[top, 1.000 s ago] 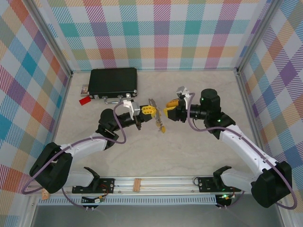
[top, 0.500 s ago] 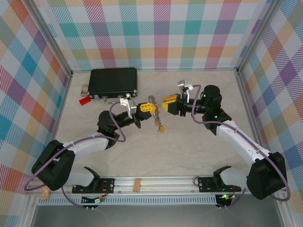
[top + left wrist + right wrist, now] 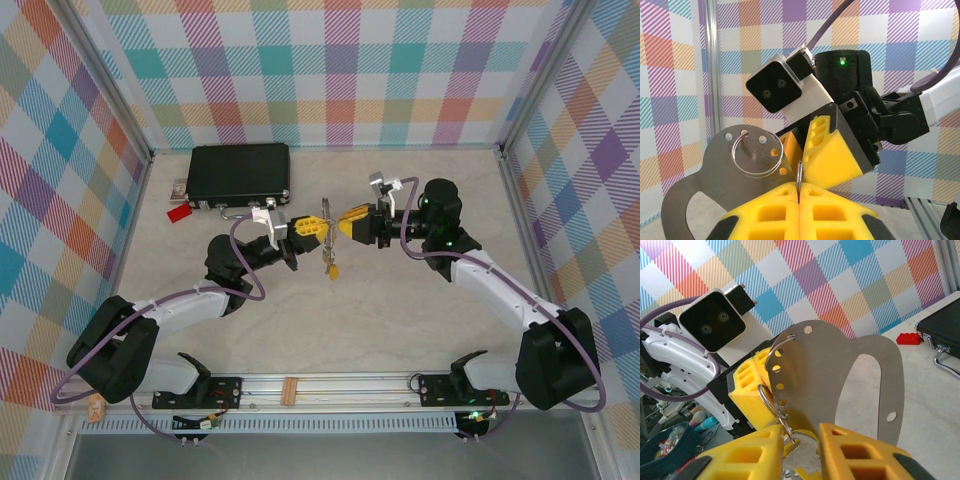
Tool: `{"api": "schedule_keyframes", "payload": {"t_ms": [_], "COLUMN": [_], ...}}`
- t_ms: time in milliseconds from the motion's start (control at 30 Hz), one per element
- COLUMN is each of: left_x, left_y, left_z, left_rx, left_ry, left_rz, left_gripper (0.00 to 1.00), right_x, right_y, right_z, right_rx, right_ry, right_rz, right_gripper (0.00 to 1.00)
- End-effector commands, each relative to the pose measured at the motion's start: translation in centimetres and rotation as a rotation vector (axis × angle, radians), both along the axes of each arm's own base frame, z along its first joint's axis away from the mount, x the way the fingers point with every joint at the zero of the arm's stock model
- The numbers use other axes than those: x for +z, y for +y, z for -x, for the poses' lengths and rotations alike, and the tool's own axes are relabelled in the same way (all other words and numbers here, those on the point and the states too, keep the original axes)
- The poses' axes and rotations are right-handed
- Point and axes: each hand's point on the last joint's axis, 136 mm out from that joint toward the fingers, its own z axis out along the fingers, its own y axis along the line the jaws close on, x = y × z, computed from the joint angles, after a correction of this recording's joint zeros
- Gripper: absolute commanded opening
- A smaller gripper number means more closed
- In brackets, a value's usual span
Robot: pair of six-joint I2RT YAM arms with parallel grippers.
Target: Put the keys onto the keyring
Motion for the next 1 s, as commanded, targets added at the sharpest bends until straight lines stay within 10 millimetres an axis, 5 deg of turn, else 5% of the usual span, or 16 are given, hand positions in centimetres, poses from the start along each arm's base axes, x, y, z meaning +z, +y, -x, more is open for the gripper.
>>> {"api": "schedule_keyframes", "payload": {"t_ms": [0, 500, 967], "left_x": [2.1, 2.4, 2.5], "left_y": [0.1, -0.5, -0.6], "left_z": [0.8, 1.2, 1.3], "left_rx": [-0.016, -0.036, -0.036], "left_ry": [-0.058, -0.05, -0.047], "left_rz": [0.053, 0.062, 0.068], "left_gripper": [0.0, 0.0, 0.0], "right_x": [0.5, 0.0, -1.3], "right_y": [0.0, 0.4, 0.9], "right_z": [0.4, 0.4, 0.7], "right_rx": [0.04, 0.078, 0.084], "right_ry": [-0.017, 0.013, 0.033], "right_rz": [-0.019, -0.016, 0.034], "right_gripper": [0.23, 0.07, 0.1]}}
